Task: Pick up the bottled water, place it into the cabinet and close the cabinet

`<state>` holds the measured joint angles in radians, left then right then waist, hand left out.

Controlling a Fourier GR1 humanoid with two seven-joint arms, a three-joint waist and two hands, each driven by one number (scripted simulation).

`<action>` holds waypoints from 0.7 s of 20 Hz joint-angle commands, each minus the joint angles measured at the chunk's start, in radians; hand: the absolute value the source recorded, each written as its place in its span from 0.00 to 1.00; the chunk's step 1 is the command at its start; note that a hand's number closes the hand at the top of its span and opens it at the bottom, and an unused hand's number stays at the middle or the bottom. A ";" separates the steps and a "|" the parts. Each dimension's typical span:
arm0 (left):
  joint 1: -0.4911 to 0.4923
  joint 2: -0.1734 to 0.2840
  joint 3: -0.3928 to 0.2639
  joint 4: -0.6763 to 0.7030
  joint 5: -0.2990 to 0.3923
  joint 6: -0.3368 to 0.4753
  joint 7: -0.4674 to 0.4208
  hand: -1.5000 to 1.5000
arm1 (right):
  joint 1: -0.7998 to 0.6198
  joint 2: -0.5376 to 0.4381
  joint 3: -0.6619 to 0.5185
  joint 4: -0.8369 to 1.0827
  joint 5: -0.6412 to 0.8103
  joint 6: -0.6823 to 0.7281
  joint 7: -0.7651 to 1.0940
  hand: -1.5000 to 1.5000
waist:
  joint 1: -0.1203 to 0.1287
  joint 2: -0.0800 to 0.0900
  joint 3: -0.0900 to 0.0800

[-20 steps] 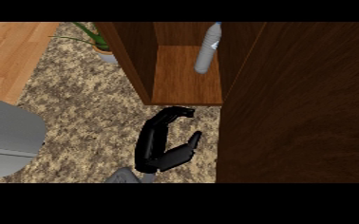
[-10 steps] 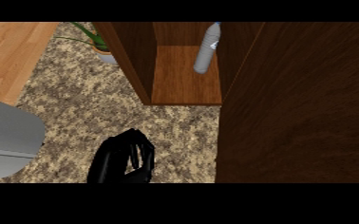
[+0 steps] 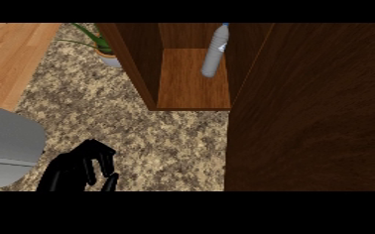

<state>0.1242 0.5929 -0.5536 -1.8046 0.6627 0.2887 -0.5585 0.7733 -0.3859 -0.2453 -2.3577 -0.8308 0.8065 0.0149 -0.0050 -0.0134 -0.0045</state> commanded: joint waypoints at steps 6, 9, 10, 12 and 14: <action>0.143 0.151 0.161 -0.088 0.108 -0.115 -0.042 0.00 | 0.013 0.004 0.073 -0.318 0.118 -0.015 0.070 1.00 | 0.012 -0.006 -0.004; 0.163 0.186 0.217 -0.111 0.146 -0.132 -0.034 0.00 | -0.010 -0.033 0.108 -0.319 0.129 0.000 0.096 1.00 | 0.018 -0.009 -0.006; 0.168 0.197 0.226 -0.124 0.159 -0.146 -0.027 0.00 | -0.033 -0.029 0.117 -0.317 0.143 -0.013 0.101 1.00 | 0.019 -0.007 -0.006; 0.190 0.197 0.238 -0.121 0.165 -0.148 -0.040 0.00 | -0.051 -0.043 0.154 -0.323 0.148 -0.016 0.121 1.00 | 0.023 -0.010 -0.009; 0.214 0.224 0.266 -0.121 0.195 -0.181 -0.033 0.00 | -0.096 -0.045 0.189 -0.314 0.147 -0.023 0.127 1.00 | 0.036 -0.012 -0.012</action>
<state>0.2986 0.7836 -0.3242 -1.9088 0.8214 0.1431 -0.5942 0.6903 -0.4185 -0.0681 -2.3686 -0.8100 0.8366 0.0649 0.0181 -0.0222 -0.0127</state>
